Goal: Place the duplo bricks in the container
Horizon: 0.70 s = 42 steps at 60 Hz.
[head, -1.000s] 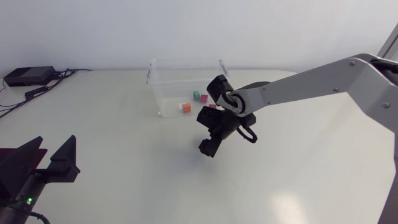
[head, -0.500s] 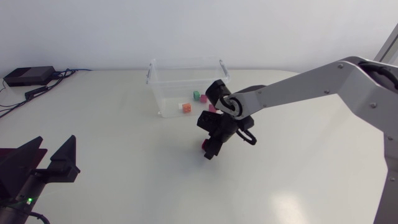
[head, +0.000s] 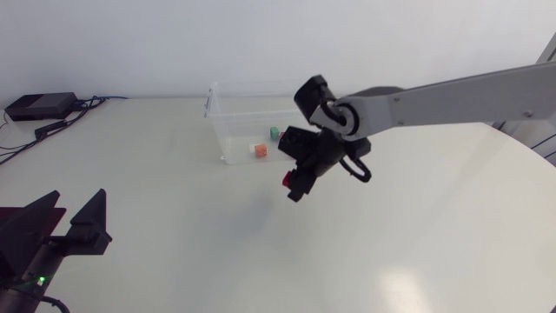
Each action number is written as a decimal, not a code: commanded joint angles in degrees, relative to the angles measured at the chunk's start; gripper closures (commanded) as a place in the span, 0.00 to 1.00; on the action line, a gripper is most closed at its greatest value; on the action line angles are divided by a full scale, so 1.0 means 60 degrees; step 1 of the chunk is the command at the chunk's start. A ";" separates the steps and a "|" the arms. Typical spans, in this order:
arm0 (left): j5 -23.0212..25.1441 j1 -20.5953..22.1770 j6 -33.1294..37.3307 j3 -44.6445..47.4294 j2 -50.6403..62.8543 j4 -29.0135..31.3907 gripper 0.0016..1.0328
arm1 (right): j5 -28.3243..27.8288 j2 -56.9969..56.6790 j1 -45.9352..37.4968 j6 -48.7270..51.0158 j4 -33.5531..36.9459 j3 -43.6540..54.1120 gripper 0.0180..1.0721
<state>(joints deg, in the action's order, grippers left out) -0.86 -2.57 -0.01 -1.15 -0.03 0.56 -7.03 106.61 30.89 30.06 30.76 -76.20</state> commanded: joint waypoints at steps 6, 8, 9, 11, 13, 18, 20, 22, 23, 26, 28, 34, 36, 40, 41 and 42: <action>0.0041 0.0047 -0.0130 0.0177 -0.0097 0.0010 0.04 | 0.0102 -0.0541 -0.0403 -0.0572 0.0381 -0.1669 0.73; 0.0041 0.0047 -0.0115 0.0177 -0.0097 0.0010 0.04 | 0.0102 -0.0527 -0.0491 -0.0748 0.0381 -0.1992 0.73; 0.0041 0.0047 -0.0130 0.0177 -0.0097 -0.0005 0.04 | 0.0087 -0.0512 -0.0520 -0.0807 0.0381 -0.2124 0.73; 0.0041 0.0033 -0.0115 0.0177 -0.0112 0.0010 0.04 | 0.0102 -0.0453 -0.0550 -0.0909 0.0395 -0.2373 0.73; 0.0041 0.0033 -0.0115 0.0177 -0.0097 0.0010 0.04 | 0.0102 -0.0351 -0.0637 -0.1114 0.0395 -0.2768 0.73; 0.0041 0.0033 -0.0130 0.0177 -0.0097 0.0010 0.04 | 0.0087 -0.0029 -0.0769 -0.1495 0.0322 -0.3471 0.73; 0.0041 0.0033 -0.0115 0.0177 -0.0097 -0.0005 0.04 | 0.0087 0.0133 -0.0799 -0.1612 0.0263 -0.3735 0.73; 0.0041 0.0033 -0.0115 0.0177 -0.0097 0.0010 0.04 | 0.0087 0.0308 -0.0842 -0.1744 0.0219 -0.4013 0.73; 0.0041 0.0033 -0.0115 0.0177 -0.0097 0.0010 0.04 | 0.0087 0.0411 -0.0857 -0.1803 0.0190 -0.4145 0.73; 0.0041 0.0033 -0.0130 0.0177 -0.0097 -0.0005 0.04 | 0.0087 0.0616 -0.0872 -0.1935 0.0014 -0.4394 0.73; 0.0041 0.0033 -0.0115 0.0177 -0.0097 -0.0005 0.04 | 0.0087 0.0762 -0.0901 -0.2066 -0.0264 -0.4541 0.73; 0.0041 0.0033 -0.0115 0.0177 -0.0097 -0.0005 0.04 | 0.0087 0.1026 -0.0901 -0.2301 -0.0791 -0.4775 0.73; 0.0041 0.0033 -0.0115 0.0177 -0.0097 -0.0005 0.04 | 0.0102 0.1129 -0.0901 -0.2374 -0.0967 -0.4819 0.73; 0.0041 0.0033 -0.0115 0.0177 -0.0097 0.0010 0.04 | 0.0219 0.1422 -0.0901 -0.2535 -0.1421 -0.4936 0.72; 0.0041 0.0033 -0.0115 0.0177 -0.0097 -0.0005 0.04 | 0.0219 0.1451 -0.0901 -0.2579 -0.1524 -0.4936 0.72; 0.0041 0.0033 -0.0115 0.0177 -0.0097 0.0010 0.04 | 0.0234 0.1509 -0.0901 -0.2608 -0.1656 -0.4936 0.72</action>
<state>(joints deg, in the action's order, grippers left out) -0.86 -2.57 -0.01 -1.15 -0.03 0.56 -6.13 113.10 25.76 16.60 23.05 -103.96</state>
